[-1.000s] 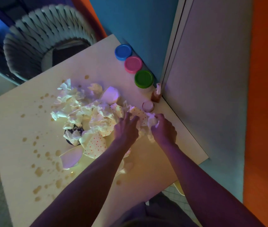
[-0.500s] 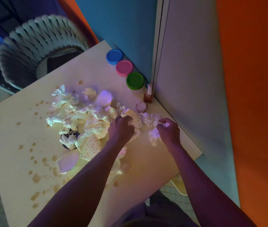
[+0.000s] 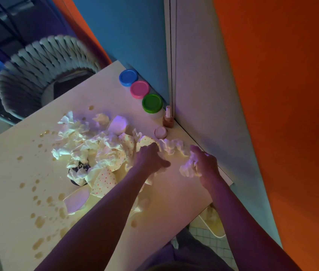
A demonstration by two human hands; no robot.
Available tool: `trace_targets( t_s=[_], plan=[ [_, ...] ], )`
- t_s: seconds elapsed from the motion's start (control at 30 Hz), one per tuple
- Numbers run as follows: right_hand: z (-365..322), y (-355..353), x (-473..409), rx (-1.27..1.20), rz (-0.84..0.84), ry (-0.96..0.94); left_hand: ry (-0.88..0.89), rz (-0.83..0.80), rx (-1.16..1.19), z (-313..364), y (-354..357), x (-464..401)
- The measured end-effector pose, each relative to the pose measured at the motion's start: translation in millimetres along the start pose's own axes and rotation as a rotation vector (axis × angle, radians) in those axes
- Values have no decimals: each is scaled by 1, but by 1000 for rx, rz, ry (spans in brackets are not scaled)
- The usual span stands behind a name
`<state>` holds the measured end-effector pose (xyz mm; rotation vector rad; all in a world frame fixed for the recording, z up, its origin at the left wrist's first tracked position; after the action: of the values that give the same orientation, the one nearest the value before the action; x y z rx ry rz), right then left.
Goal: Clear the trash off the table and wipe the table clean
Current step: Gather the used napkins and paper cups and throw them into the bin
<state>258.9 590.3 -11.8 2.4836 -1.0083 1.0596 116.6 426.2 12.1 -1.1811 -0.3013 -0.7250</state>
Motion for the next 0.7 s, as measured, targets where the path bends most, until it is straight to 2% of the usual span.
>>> trace_targets(
  t_s=[0.1, 0.3, 0.43, 0.57, 0.7],
  plan=[
    [-1, 2, 1, 14, -87, 13, 35, -14, -111, 16, 7, -7],
    [-3, -2, 2, -11, -54, 1, 155, 31, -164, 54, 15, -18],
    [-3, -4, 0, -3, -45, 14, 229, -7, -255, 70, 28, -24],
    [-2, -8, -2, 31, -52, 6, 233, -83, -395, 69, 49, -29],
    [-2, -14, -5, 67, -62, -38, 233, -62, -405, 67, 59, -29]
  ],
)
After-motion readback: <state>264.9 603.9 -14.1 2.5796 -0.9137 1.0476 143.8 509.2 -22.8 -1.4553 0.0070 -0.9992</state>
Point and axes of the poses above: each hand's wrist, its own x-axis away from the middle knuckle, its own y-axis out of the palm, z = x × y, the point moved 7 cm from there along -x, towards the middle knuckle, and after that the axes turned 4 degrees about -z, right-handed, at the moved point
